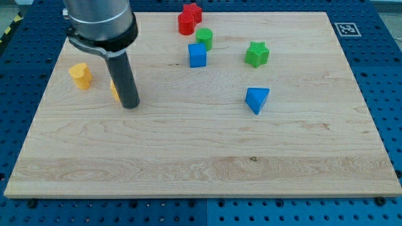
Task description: Move yellow hexagon towards yellow heart
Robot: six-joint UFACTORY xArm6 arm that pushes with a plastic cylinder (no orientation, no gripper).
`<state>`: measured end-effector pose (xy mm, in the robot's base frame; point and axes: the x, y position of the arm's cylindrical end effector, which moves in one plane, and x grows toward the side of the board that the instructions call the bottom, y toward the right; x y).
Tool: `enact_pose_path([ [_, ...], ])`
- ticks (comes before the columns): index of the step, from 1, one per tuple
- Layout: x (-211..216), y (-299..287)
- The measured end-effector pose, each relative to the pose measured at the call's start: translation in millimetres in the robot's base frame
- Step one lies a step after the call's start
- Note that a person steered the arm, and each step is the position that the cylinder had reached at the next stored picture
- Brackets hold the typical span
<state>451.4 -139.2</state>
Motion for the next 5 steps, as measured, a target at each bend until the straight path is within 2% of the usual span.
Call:
enact_pose_path([
  [1, -15, -5],
  [3, -29, 33],
  [5, -39, 9],
])
